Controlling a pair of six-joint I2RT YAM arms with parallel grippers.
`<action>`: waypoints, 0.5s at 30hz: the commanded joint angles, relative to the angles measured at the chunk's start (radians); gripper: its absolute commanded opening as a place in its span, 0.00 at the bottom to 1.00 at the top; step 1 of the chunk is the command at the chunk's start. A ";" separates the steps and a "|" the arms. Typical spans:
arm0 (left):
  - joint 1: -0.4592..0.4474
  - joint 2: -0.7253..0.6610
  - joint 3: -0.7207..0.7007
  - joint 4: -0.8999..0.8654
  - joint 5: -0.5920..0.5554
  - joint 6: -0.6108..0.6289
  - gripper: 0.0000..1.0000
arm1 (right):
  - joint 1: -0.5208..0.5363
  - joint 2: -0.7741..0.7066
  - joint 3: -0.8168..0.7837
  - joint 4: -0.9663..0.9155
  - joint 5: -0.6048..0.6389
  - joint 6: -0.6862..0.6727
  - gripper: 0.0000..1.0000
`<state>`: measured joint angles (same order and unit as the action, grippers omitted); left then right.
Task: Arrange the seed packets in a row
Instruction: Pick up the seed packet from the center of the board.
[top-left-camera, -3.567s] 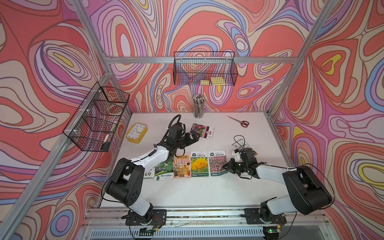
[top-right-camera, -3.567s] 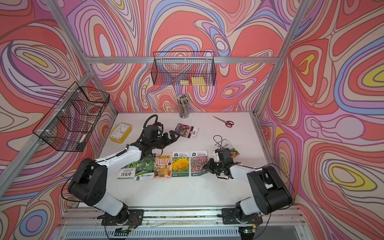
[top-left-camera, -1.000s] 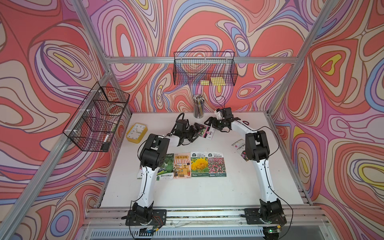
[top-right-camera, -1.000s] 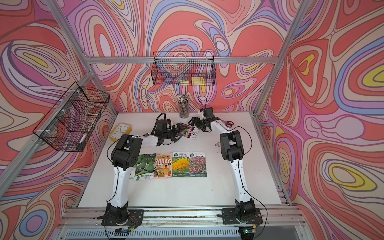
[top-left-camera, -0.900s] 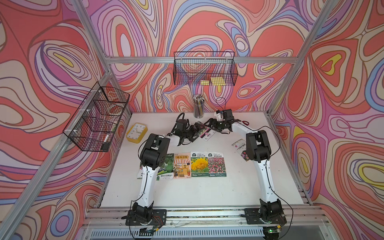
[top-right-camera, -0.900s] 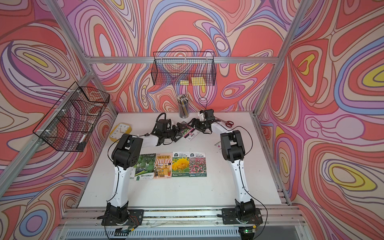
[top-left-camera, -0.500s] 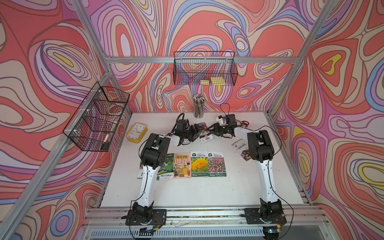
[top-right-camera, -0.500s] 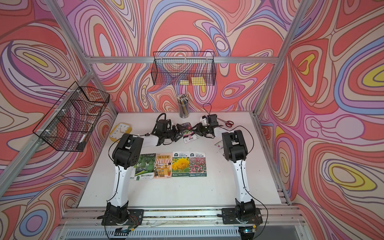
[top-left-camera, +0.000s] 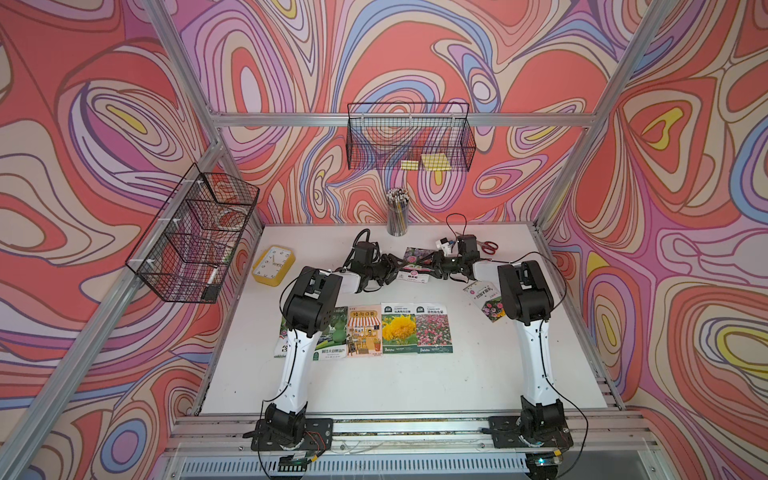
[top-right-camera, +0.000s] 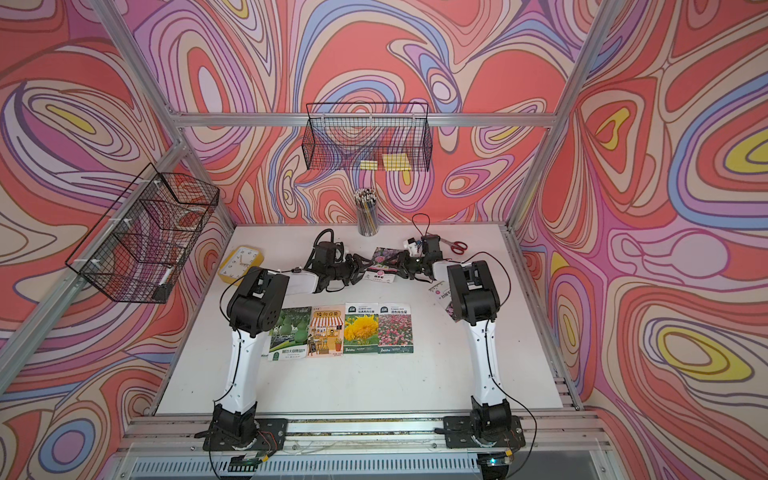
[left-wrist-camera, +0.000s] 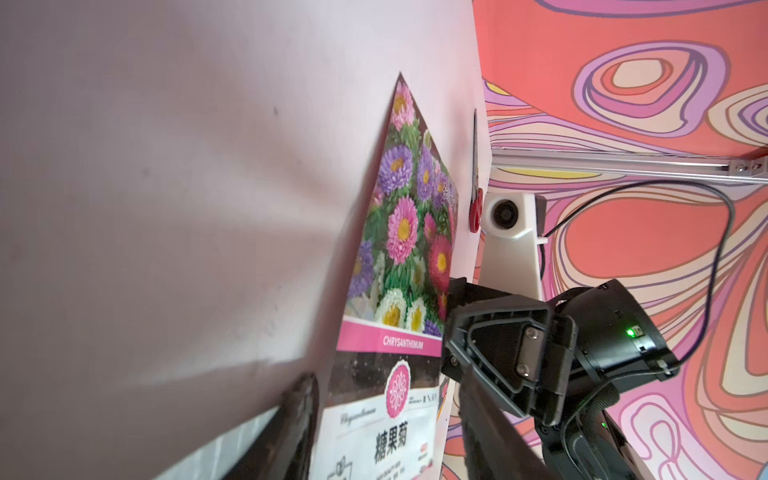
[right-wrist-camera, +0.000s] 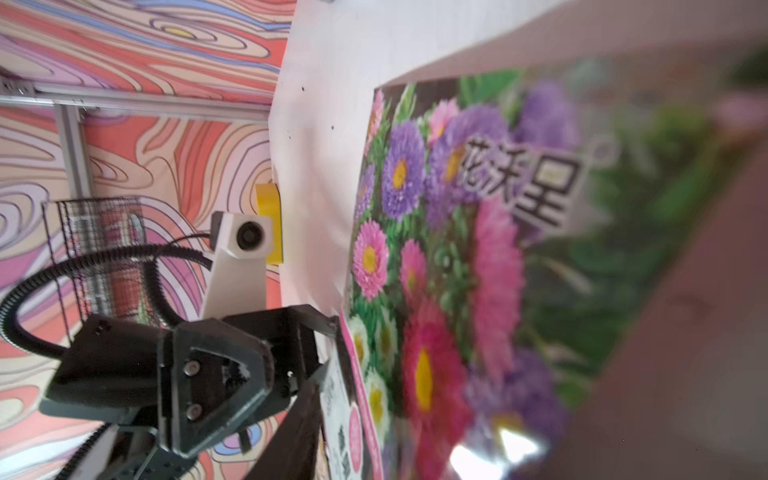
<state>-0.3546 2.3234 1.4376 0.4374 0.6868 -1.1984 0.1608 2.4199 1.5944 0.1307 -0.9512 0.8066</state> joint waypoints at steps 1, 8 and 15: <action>0.001 0.022 -0.020 -0.031 0.017 -0.007 0.53 | -0.010 -0.050 -0.010 -0.026 0.026 -0.028 0.23; 0.001 -0.036 -0.031 -0.049 0.059 0.053 0.75 | -0.012 -0.104 -0.043 0.005 -0.014 -0.049 0.00; 0.002 -0.194 -0.133 -0.026 0.127 0.193 0.99 | -0.013 -0.317 -0.232 0.035 -0.103 -0.135 0.00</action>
<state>-0.3538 2.2009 1.3453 0.4049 0.7673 -1.0790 0.1505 2.1967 1.4147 0.1291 -0.9977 0.7280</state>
